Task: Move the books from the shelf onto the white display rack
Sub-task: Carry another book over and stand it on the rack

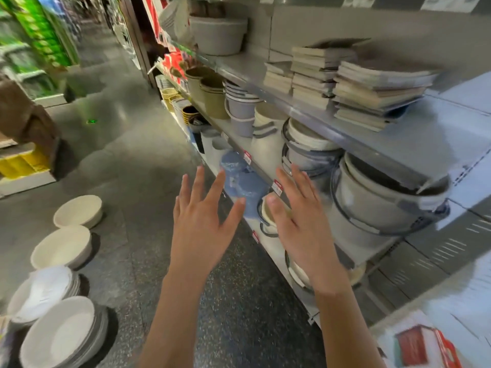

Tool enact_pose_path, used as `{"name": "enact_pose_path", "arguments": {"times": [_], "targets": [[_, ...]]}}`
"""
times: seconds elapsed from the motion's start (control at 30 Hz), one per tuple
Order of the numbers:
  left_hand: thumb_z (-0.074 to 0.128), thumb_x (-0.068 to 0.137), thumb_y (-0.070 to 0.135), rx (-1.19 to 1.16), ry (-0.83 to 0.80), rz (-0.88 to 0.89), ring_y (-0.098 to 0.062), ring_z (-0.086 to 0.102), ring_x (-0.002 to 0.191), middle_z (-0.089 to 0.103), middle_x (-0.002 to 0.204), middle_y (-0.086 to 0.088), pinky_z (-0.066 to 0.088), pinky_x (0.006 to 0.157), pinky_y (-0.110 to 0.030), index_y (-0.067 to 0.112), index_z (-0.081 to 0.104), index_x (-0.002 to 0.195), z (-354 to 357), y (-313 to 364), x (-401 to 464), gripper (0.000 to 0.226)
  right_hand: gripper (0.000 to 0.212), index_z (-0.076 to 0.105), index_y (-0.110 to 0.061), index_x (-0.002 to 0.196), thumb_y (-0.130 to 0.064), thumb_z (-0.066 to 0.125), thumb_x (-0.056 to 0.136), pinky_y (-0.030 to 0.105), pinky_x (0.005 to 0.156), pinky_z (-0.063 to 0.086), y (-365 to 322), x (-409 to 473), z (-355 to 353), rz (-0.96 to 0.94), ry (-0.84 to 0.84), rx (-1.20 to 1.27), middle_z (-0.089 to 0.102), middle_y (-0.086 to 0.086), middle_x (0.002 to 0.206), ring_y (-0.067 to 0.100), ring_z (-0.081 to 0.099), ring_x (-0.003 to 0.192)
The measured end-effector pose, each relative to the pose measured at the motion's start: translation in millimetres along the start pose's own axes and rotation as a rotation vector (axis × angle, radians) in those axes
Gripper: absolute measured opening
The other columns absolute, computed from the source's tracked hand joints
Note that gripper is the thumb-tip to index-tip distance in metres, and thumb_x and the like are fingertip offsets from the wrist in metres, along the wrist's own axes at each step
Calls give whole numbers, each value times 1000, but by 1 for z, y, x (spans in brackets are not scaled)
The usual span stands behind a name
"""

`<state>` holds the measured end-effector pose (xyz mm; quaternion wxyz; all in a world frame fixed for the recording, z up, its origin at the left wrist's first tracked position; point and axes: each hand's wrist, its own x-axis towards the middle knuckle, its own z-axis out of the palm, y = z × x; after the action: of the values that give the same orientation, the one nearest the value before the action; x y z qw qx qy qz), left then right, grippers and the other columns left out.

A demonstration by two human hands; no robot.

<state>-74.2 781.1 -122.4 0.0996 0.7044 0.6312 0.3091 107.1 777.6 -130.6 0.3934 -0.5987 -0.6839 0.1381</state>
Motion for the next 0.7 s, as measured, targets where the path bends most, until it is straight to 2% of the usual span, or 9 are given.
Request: {"name": "enact_pose_path", "arguments": {"times": [0.17,0.27,0.4,0.5,0.63,0.7], "targets": [[20,86,78,-26,-11,-13,-18,-7,153,4,167,5,11,121,-50,43,20,155,18,-32,59,78,76,29,-35,154,-74,19,90,44,122,18,12,57,30,36,-6,18,16,-9,165,10,7,151],[20,84,78,-64,-42,4,-17,-8,153,5,167,5,11,122,-50,43,20,155,29,-52,101,79,79,28,-33,154,-76,18,88,44,122,17,16,94,54,58,-7,-6,14,-7,165,11,6,152],[19,83,77,-112,-76,86,-17,-8,153,4,167,4,10,122,-49,46,19,154,38,-81,172,78,74,34,-28,152,-70,27,91,42,122,19,19,148,87,41,124,19,21,-2,164,16,12,152],[18,83,77,-128,-101,156,-19,-6,154,5,167,3,10,122,-49,44,22,154,39,-102,238,78,77,33,-27,152,-74,25,91,42,122,19,12,196,109,73,179,-44,20,-1,164,17,12,152],[20,83,77,-151,-108,227,-23,-1,154,10,167,0,14,121,-51,38,26,155,37,-127,316,82,75,32,-27,153,-69,24,92,37,123,16,1,261,136,124,233,-116,19,-4,164,13,11,152],[20,83,77,-173,-127,257,-22,-1,154,10,167,1,14,121,-50,38,26,155,40,-138,346,82,75,29,-30,154,-71,22,91,29,120,10,-1,284,151,170,232,-154,16,-7,165,10,8,152]]}}
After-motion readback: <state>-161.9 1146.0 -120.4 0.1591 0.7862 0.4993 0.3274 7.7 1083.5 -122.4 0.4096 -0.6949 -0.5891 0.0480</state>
